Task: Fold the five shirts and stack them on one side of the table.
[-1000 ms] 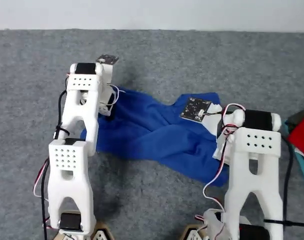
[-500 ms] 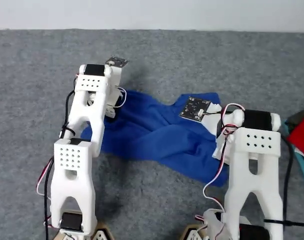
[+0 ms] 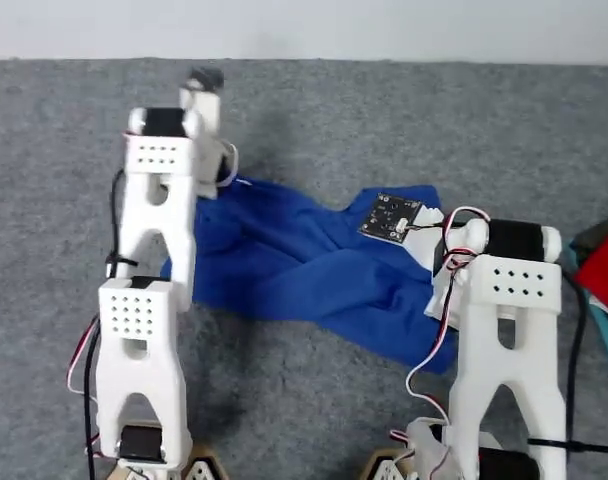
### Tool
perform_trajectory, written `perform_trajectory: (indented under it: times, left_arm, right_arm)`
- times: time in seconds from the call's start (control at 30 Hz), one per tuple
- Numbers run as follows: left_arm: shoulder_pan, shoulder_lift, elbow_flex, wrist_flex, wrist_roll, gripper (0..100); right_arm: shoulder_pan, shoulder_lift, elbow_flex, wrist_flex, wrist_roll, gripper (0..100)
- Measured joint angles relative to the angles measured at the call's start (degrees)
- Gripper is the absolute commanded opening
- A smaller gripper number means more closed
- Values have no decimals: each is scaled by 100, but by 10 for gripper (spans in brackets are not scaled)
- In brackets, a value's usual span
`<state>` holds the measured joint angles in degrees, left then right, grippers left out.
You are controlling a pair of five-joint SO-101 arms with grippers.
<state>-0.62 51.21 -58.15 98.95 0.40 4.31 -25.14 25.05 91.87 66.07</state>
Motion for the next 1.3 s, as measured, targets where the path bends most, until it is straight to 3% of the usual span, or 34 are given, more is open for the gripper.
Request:
perform_trajectory:
  times: [0.27, 0.5, 0.7, 0.83, 1.07, 1.3]
  left_arm:
    - [-343, 308, -686, 0, 53, 21]
    - [-264, -176, 167, 18, 53, 211]
    - [220, -1538, 2119, 18, 53, 206]
    - [281, -1618, 2998, 9, 53, 182]
    - [237, -765, 2532, -185, 53, 16]
    - [281, 193, 835, -18, -492, 13]
  right_arm:
    - [0, 0, 0, 0, 0, 216]
    - [0, 0, 0, 0, 0, 216]
    - [0, 0, 0, 0, 0, 216]
    - [-18, 0, 0, 0, 0, 216]
    - [0, 0, 0, 62, 0, 216]
    - [-9, 0, 0, 70, 0, 216]
